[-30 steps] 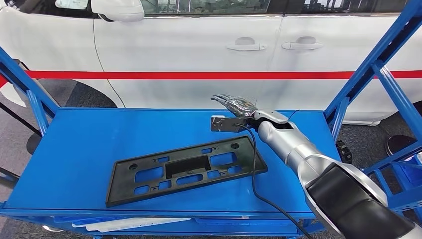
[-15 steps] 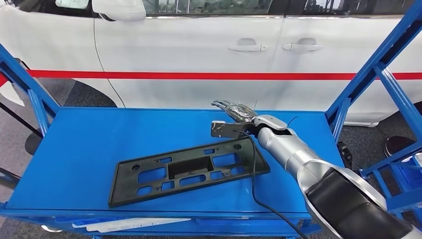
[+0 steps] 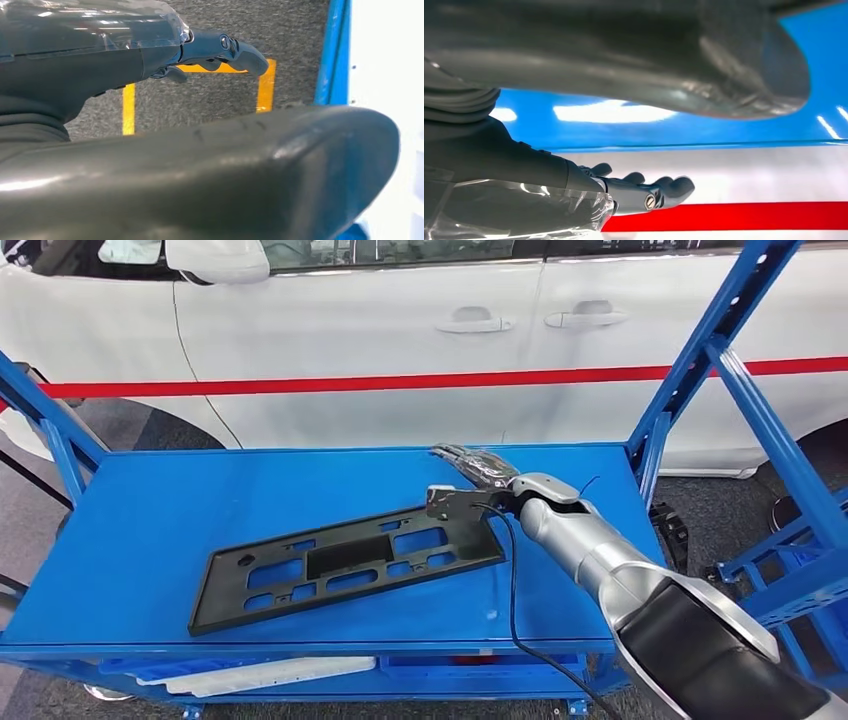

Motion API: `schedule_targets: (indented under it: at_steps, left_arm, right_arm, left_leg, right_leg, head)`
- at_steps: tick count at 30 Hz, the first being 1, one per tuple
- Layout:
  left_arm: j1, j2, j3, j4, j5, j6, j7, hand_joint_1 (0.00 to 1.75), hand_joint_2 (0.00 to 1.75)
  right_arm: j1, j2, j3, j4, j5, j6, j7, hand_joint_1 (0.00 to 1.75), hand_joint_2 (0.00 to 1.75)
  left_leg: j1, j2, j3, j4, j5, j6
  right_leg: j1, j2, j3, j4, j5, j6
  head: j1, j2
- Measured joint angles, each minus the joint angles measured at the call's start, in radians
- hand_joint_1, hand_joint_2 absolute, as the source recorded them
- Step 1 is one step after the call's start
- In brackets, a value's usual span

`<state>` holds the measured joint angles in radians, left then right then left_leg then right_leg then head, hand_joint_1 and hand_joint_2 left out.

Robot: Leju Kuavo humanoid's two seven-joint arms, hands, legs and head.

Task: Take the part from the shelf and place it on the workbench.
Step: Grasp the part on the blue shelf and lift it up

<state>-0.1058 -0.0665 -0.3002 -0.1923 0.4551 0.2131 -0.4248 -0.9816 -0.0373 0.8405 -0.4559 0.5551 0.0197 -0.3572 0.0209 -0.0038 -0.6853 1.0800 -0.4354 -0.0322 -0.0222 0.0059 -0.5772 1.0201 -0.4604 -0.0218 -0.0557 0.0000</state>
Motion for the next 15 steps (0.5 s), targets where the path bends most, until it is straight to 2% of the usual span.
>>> schedule_targets:
  at_steps: [2, 3, 4, 5, 6, 7, 8, 9, 10, 13, 14, 15]
  left_arm:
    - [-0.001, -0.001, 0.000, 0.000, -0.002, 0.000, 0.000, 0.00, 0.00]
    - [-0.002, -0.001, 0.000, 0.000, -0.003, 0.000, 0.000, 0.00, 0.00]
    - [-0.003, -0.001, 0.000, 0.000, -0.003, 0.000, 0.001, 0.00, 0.00]
    - [-0.003, -0.001, 0.000, 0.000, -0.003, 0.000, 0.001, 0.00, 0.00]
    - [-0.003, -0.001, 0.000, 0.000, -0.004, 0.000, 0.001, 0.00, 0.00]
    - [-0.004, -0.001, 0.000, 0.000, -0.004, 0.001, 0.002, 0.00, 0.00]
    - [-0.006, 0.000, 0.000, 0.000, -0.005, 0.001, 0.002, 0.00, 0.00]
    - [-0.007, 0.001, 0.000, 0.000, -0.006, 0.001, 0.002, 0.00, 0.00]
    - [-0.008, 0.001, 0.000, 0.000, -0.006, 0.001, 0.002, 0.00, 0.00]
    - [-0.009, 0.000, -0.001, 0.000, -0.006, 0.001, 0.003, 0.00, 0.00]
    - [-0.010, -0.001, -0.001, 0.000, -0.006, 0.001, 0.005, 0.00, 0.00]
    - [-0.010, -0.001, -0.001, 0.000, -0.006, 0.002, 0.008, 0.00, 0.00]
  right_arm:
    - [0.003, 0.000, 0.004, 0.001, -0.001, 0.000, 0.001, 0.00, 0.00]
    - [0.005, 0.000, 0.006, 0.002, -0.002, 0.000, 0.001, 0.00, 0.00]
    - [0.008, 0.000, 0.008, 0.004, -0.003, 0.000, 0.001, 0.00, 0.00]
    - [0.010, 0.000, 0.009, 0.006, -0.003, 0.000, 0.001, 0.00, 0.00]
    - [0.011, 0.000, 0.011, 0.007, -0.003, 0.000, 0.001, 0.00, 0.00]
    - [0.011, 0.000, 0.012, 0.008, -0.004, 0.000, 0.001, 0.00, 0.00]
    - [0.010, 0.000, 0.013, 0.008, -0.004, 0.000, 0.001, 0.00, 0.00]
    - [0.009, -0.001, 0.014, 0.008, -0.006, 0.000, 0.001, 0.00, 0.00]
    - [0.009, -0.001, 0.014, 0.009, -0.007, -0.001, 0.001, 0.00, 0.00]
    - [0.009, -0.002, 0.018, 0.009, -0.013, -0.001, 0.001, 0.00, 0.00]
    - [0.009, -0.003, 0.019, 0.010, -0.016, -0.001, 0.000, 0.00, 0.00]
    - [0.009, -0.004, 0.019, 0.011, -0.020, -0.001, 0.000, 0.00, 0.00]
  left_leg:
    - [0.001, 0.000, -0.041, 0.133, -0.092, -0.004]
    - [0.000, 0.000, -0.054, 0.194, -0.120, -0.004]
    - [0.000, 0.000, -0.053, 0.227, -0.128, -0.003]
    - [-0.001, 0.000, -0.031, 0.218, -0.114, 0.000]
    - [-0.002, 0.000, 0.007, 0.174, -0.090, 0.006]
    - [-0.005, 0.000, 0.058, 0.104, -0.070, 0.015]
    - [-0.009, -0.001, 0.108, 0.029, -0.061, 0.024]
    - [-0.014, -0.001, 0.143, -0.025, -0.059, 0.030]
    - [-0.018, -0.002, 0.163, -0.059, -0.062, 0.035]
    - [-0.019, 0.000, 0.162, -0.085, -0.044, 0.048]
    - [-0.016, 0.002, 0.157, -0.093, -0.032, 0.055]
    - [-0.013, 0.005, 0.151, -0.102, -0.020, 0.061]
  right_leg:
    - [0.005, 0.000, -0.020, 0.001, 0.016, -0.009]
    - [0.009, 0.000, -0.032, 0.002, 0.024, -0.011]
    - [0.012, 0.000, -0.043, 0.003, 0.031, -0.012]
    - [0.016, 0.000, -0.054, 0.005, 0.039, -0.012]
    - [0.019, 0.000, -0.063, 0.005, 0.046, -0.011]
    - [0.021, 0.000, -0.071, 0.006, 0.053, -0.010]
    - [0.023, 0.000, -0.077, 0.007, 0.060, -0.008]
    - [0.023, 0.000, -0.079, 0.006, 0.066, -0.003]
    - [0.021, -0.001, -0.081, 0.005, 0.072, 0.002]
    - [0.019, 0.000, -0.086, -0.001, 0.085, 0.021]
    - [0.020, 0.000, -0.093, 0.009, 0.070, 0.026]
    - [0.020, 0.000, -0.106, 0.038, 0.038, 0.030]
  head:
    - [0.000, 0.000]
    - [0.000, 0.000]
    - [0.000, 0.000]
    - [0.000, 0.000]
    - [0.000, 0.000]
    - [0.000, 0.000]
    - [0.000, 0.000]
    - [0.000, 0.000]
    - [0.000, 0.000]
    - [0.000, 0.000]
    - [0.000, 0.000]
    - [0.000, 0.000]
